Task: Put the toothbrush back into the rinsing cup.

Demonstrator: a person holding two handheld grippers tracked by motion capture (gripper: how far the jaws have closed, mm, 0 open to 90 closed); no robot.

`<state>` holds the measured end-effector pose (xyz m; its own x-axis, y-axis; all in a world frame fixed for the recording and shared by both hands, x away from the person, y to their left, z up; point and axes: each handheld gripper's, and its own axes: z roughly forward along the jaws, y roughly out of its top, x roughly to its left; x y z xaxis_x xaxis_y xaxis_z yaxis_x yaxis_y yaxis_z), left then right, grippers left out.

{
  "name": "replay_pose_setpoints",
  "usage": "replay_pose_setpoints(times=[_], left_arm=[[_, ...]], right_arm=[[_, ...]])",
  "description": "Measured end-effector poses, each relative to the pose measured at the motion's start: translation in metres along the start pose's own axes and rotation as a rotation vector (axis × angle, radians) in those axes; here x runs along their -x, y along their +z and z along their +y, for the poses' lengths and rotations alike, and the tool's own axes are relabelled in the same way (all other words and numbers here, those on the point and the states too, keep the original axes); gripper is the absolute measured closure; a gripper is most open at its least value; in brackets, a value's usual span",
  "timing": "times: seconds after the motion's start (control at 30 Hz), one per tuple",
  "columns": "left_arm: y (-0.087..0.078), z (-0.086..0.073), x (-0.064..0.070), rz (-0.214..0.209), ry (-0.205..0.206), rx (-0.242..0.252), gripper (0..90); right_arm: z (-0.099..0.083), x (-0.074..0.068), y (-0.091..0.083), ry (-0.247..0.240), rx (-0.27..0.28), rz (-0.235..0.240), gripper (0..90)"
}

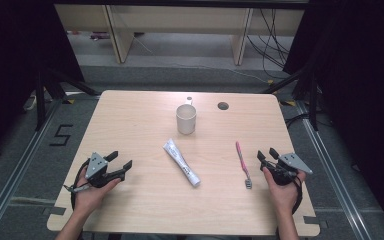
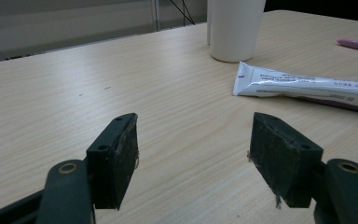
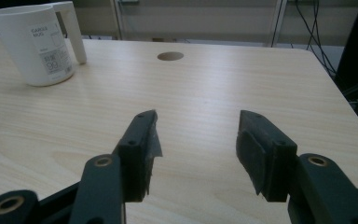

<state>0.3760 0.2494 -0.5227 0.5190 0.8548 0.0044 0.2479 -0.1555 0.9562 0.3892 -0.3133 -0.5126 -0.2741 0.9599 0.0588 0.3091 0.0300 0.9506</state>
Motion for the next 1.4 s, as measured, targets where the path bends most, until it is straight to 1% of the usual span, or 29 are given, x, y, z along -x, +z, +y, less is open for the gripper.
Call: replay_pose_setpoints(times=[0.03,0.07,0.1,0.13,0.17,0.2,0.3,0.33,0.37,0.4,0.43,0.47,0.5,0.6,0.63,0.67,0.73,0.77,0.8,0.83,1.03,1.13,1.17,1.23,1.27,1.3,1.33,1.37,1.4], left_arm=[[0.0002,0.0004,0.0003,0.005,0.005,-0.008,32.3],[0.0010,0.0005,0.0007,0.003,0.008,-0.006,32.5],[0.0016,0.0006,0.0011,0.001,0.010,-0.007,32.6],[0.0016,0.0006,0.0011,0.001,0.010,-0.007,32.7],[0.0020,0.0010,0.0024,0.003,0.023,-0.013,32.7],[0.0020,0.0010,0.0024,0.003,0.023,-0.013,32.7],[0.0012,0.0004,0.0041,-0.005,0.042,-0.002,32.8],[0.0010,0.0002,0.0043,-0.010,0.047,0.000,32.9],[0.0010,-0.0001,0.0053,-0.020,0.054,0.003,33.0],[0.0010,-0.0001,0.0053,-0.020,0.054,0.003,33.0],[0.0008,-0.0001,0.0068,-0.019,0.070,0.003,33.0],[0.0008,-0.0001,0.0068,-0.019,0.070,0.003,33.0],[0.0003,0.0004,0.0079,-0.022,0.079,-0.012,33.1],[0.0017,0.0005,0.0082,-0.022,0.081,-0.015,33.3],[0.0020,0.0006,0.0083,-0.023,0.082,-0.019,33.3],[0.0017,0.0007,0.0086,-0.022,0.083,-0.021,33.3],[0.0018,0.0007,0.0090,-0.023,0.087,-0.021,33.4],[0.0023,0.0003,0.0089,-0.027,0.085,-0.013,33.4],[0.0021,0.0003,0.0089,-0.026,0.083,-0.011,33.4],[0.0020,0.0002,0.0087,-0.026,0.082,-0.010,33.5],[0.0021,0.0003,0.0088,-0.029,0.084,-0.011,33.5],[0.0021,0.0002,0.0088,-0.027,0.084,-0.010,33.5],[0.0020,0.0002,0.0088,-0.026,0.082,-0.011,33.5],[0.0018,0.0004,0.0086,-0.024,0.081,-0.016,33.4],[0.0018,0.0005,0.0085,-0.023,0.081,-0.017,33.4],[0.0017,0.0005,0.0081,-0.023,0.081,-0.017,33.4],[0.0017,0.0005,0.0081,-0.023,0.081,-0.017,33.4],[0.0019,0.0004,0.0081,-0.024,0.079,-0.013,33.4],[0.0019,0.0003,0.0081,-0.024,0.077,-0.011,33.4]], right_arm=[[-0.0001,0.0008,0.0004,-0.002,0.007,0.003,48.2],[-0.0007,-0.0003,-0.0006,0.023,0.004,-0.002,48.2],[-0.0007,0.0021,0.0004,-0.006,0.021,-0.002,48.2],[-0.0007,0.0021,0.0004,-0.006,0.021,-0.002,48.2],[-0.0004,0.0022,-0.0017,-0.002,0.010,-0.006,48.2],[-0.0008,-0.0008,-0.0028,0.042,-0.004,-0.005,48.2],[-0.0005,0.0016,-0.0010,0.019,0.003,0.008,48.1],[0.0000,0.0019,-0.0005,0.008,-0.008,0.006,48.1],[0.0001,0.0020,0.0006,-0.018,-0.013,0.004,48.2],[0.0001,0.0020,0.0006,-0.018,-0.013,0.004,48.2],[-0.0002,-0.0027,0.0003,0.017,-0.022,0.003,48.1],[-0.0002,-0.0027,0.0003,0.017,-0.022,0.003,48.1],[0.0000,-0.0019,0.0012,-0.017,-0.021,-0.002,47.9],[0.0004,-0.0007,0.0020,-0.023,-0.021,0.003,48.0],[0.0002,-0.0016,0.0017,-0.004,-0.026,0.011,48.0],[0.0005,-0.0003,0.0013,-0.010,-0.027,0.020,47.9],[0.0002,0.0005,0.0024,-0.020,-0.020,0.006,47.6],[0.0009,-0.0005,0.0026,-0.008,-0.040,0.017,47.0],[0.0008,-0.0016,0.0030,-0.008,-0.038,-0.001,46.7],[0.0010,-0.0010,0.0037,-0.020,-0.042,0.002,46.5],[0.0014,-0.0004,0.0039,-0.027,-0.045,0.002,45.3],[0.0012,-0.0010,0.0036,-0.007,-0.054,0.014,45.2],[0.0010,-0.0032,0.0033,0.016,-0.058,0.012,45.2],[0.0010,-0.0034,0.0038,0.018,-0.055,0.010,45.2],[0.0015,-0.0003,0.0049,-0.027,-0.049,0.007,45.3],[0.0017,-0.0010,0.0052,-0.025,-0.069,-0.001,45.4],[0.0017,-0.0010,0.0052,-0.025,-0.069,-0.001,45.4],[0.0016,-0.0017,0.0058,-0.015,-0.063,-0.011,45.4],[0.0014,-0.0024,0.0065,0.001,-0.064,-0.005,45.7]])
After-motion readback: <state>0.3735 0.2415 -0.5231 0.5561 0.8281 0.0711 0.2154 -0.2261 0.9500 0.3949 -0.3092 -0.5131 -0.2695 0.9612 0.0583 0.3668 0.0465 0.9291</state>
